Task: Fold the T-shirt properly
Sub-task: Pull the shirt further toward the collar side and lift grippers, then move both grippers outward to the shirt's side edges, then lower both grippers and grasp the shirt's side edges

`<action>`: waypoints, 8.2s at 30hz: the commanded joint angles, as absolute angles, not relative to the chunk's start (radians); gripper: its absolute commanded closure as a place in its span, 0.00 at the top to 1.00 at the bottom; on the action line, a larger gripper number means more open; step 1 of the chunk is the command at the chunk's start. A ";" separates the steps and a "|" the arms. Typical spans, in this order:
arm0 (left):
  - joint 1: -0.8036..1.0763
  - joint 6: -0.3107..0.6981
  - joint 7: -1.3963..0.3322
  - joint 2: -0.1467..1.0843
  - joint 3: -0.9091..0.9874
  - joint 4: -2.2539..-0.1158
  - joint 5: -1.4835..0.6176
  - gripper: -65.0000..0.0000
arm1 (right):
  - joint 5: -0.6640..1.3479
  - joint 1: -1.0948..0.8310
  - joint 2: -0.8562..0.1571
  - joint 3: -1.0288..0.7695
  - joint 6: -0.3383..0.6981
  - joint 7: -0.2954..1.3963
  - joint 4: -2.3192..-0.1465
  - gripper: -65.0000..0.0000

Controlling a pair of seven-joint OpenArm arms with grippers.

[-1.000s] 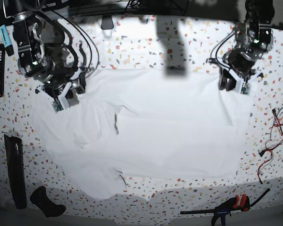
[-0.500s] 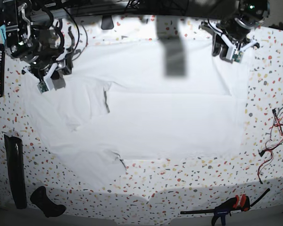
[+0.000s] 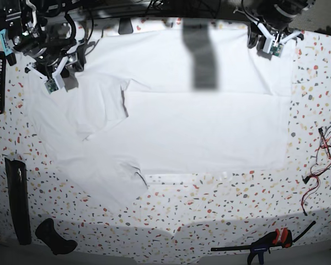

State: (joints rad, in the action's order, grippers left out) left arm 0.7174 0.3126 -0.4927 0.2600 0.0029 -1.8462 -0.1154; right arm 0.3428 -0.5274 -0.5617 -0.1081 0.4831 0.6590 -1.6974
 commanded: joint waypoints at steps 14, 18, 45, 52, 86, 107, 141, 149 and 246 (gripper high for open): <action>0.748 0.318 -0.658 0.264 -0.001 -1.913 -0.093 0.19 | 0.348 -0.577 -0.564 -0.099 0.494 0.805 -1.768 0.39; 0.748 0.318 -0.658 0.264 -0.001 -1.913 -0.093 0.19 | 0.328 -0.602 -0.564 -0.099 0.494 0.794 -1.780 0.39; 0.709 0.317 -0.606 0.264 -0.001 -2.032 -0.022 0.19 | 0.308 -0.576 -0.565 -0.099 0.485 0.778 -1.969 0.39; 0.709 0.315 -0.601 0.264 -0.001 -2.119 0.018 0.19 | 0.186 -0.576 -0.565 -0.099 0.434 0.774 -2.040 0.39; -0.068 0.075 -0.550 0.319 -0.001 -2.133 0.157 0.19 | 0.194 -0.147 -0.559 -0.099 0.417 0.674 -2.120 0.39; -0.474 0.127 -0.398 0.421 -0.001 -1.058 -0.092 0.35 | 0.194 -0.147 -0.559 -0.099 0.386 0.676 -2.120 0.39; -0.737 0.647 -0.738 0.422 -0.001 -0.366 -0.662 0.36 | 0.194 -0.147 -0.559 -0.099 0.385 0.708 -2.120 0.39; -0.736 0.683 -0.767 0.422 -0.001 -0.366 -0.685 0.36 | 0.194 -0.147 -0.559 -0.099 0.386 0.708 -2.120 0.39; -0.525 0.682 -0.862 0.492 0.022 -0.845 -0.918 0.00 | 0.244 0.349 -0.440 -0.098 0.640 0.768 -1.345 0.00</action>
State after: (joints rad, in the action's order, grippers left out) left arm -0.4950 0.6743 -0.8730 0.4721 0.0143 -0.8318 -0.8951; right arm 0.2348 0.3195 -0.4229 -0.0933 0.6369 0.7845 -1.3300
